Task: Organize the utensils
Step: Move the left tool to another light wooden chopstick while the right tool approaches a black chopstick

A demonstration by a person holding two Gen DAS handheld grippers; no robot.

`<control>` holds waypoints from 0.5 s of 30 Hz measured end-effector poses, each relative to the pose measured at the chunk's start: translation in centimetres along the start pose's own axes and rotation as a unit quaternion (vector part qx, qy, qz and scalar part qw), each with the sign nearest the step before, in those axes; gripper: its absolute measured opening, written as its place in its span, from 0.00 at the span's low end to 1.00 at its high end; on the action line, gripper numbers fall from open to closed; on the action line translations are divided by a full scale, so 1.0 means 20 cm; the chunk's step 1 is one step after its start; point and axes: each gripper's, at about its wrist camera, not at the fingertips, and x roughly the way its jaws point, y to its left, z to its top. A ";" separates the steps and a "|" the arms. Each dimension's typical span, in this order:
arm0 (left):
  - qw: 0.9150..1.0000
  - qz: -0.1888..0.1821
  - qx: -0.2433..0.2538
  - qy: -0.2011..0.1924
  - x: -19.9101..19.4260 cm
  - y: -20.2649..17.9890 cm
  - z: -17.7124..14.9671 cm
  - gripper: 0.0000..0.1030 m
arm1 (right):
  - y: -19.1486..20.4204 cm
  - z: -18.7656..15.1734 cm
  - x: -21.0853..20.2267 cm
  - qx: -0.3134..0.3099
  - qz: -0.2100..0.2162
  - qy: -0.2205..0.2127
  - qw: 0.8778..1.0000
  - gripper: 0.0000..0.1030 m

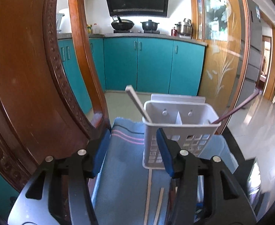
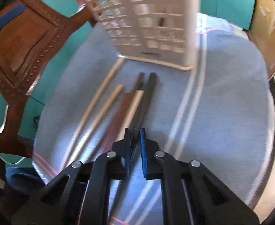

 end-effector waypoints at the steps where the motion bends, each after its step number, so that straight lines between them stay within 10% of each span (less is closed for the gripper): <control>1: 1.000 0.001 0.002 0.005 0.01 0.00 -0.01 0.54 | -0.03 0.00 -0.01 -0.002 -0.013 0.000 1.000 0.10; 6: 0.998 -0.015 0.015 0.064 0.11 -0.01 -0.06 0.55 | -0.16 0.01 -0.07 -0.002 -0.080 -0.016 0.997 0.10; 15: 0.981 -0.040 0.016 0.187 0.37 -0.05 -0.27 0.55 | -0.28 0.01 -0.10 0.050 -0.075 -0.043 0.995 0.22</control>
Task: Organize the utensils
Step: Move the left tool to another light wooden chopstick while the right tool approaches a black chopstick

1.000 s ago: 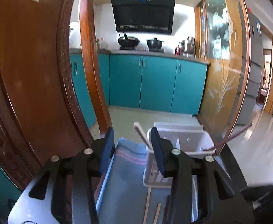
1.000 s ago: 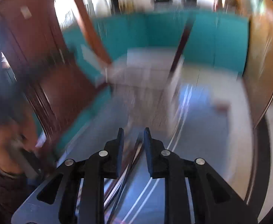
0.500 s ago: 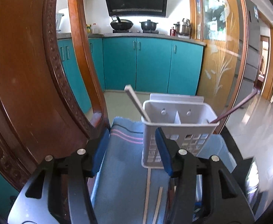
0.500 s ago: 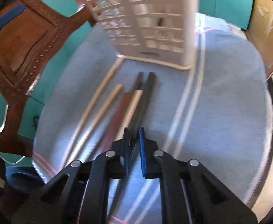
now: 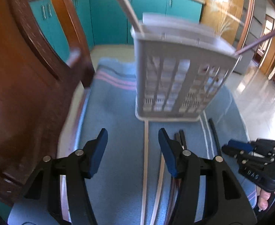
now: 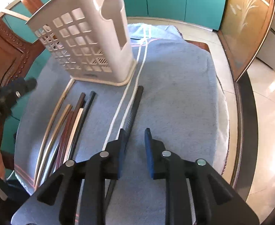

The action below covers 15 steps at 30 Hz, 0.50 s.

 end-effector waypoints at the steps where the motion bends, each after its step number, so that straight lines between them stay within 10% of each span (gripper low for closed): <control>1: 1.000 -0.002 0.000 0.008 0.02 -0.01 -0.01 0.55 | 0.00 0.00 0.01 0.001 0.001 -0.001 1.000 0.22; 10: 0.997 -0.007 -0.004 0.078 0.29 0.00 -0.06 0.55 | 0.06 0.03 0.05 -0.011 0.001 -0.005 1.000 0.25; 15: 0.997 -0.010 0.009 0.075 0.31 -0.01 -0.06 0.27 | 0.11 0.01 0.08 -0.043 -0.008 -0.005 0.999 0.19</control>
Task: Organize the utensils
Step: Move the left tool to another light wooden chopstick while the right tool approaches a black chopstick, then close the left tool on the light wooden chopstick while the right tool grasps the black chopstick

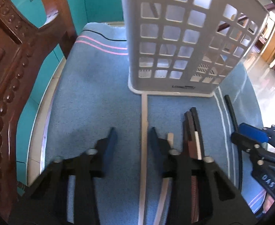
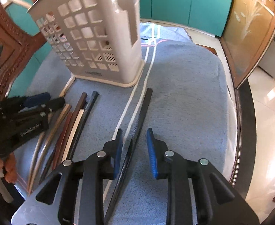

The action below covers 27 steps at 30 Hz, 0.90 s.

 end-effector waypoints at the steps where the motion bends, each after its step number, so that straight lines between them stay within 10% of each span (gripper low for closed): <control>1: 1.000 -0.005 0.002 0.001 -0.01 0.00 -0.01 0.18 | 0.01 0.00 0.00 -0.010 0.001 0.001 1.000 0.13; 10: 0.997 -0.065 -0.013 0.034 -0.07 -0.02 -0.15 0.07 | 0.09 -0.04 -0.08 -0.069 0.017 -0.001 0.997 0.06; 27: 1.000 -0.007 0.005 0.010 -0.07 -0.14 -0.12 0.23 | 0.07 -0.03 -0.04 -0.055 -0.012 0.000 0.998 0.28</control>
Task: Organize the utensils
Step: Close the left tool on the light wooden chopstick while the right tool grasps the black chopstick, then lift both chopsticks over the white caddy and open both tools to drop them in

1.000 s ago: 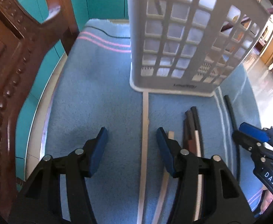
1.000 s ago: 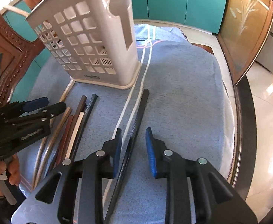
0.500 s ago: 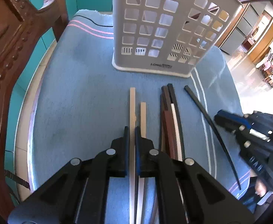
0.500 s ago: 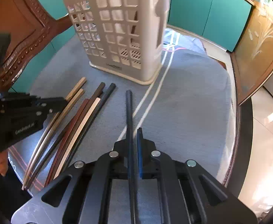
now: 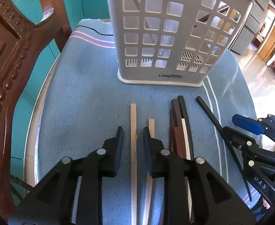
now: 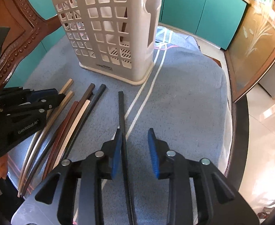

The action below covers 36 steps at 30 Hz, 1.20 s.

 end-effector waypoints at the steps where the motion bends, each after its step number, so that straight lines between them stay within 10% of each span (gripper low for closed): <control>1: 1.000 0.004 0.002 -0.001 0.00 -0.01 -0.01 0.25 | 0.00 0.00 0.00 -0.001 0.000 -0.002 1.000 0.28; 14: 1.000 0.005 0.001 -0.002 -0.01 0.00 0.02 0.29 | 0.14 -0.05 -0.01 -0.022 0.009 0.002 1.000 0.19; 22: 1.000 0.007 -0.008 -0.017 -0.03 0.04 0.01 0.08 | 0.19 -0.05 -0.09 -0.026 0.030 -0.018 0.999 0.06; 29: 0.995 -0.010 -0.002 -0.101 -0.36 0.03 0.02 0.08 | 0.15 -0.06 -0.51 -0.014 0.064 -0.109 0.992 0.06; 36: 0.972 -0.019 0.036 -0.232 -0.82 -0.05 -0.06 0.08 | 0.03 -0.17 -0.94 -0.009 0.107 -0.204 0.973 0.06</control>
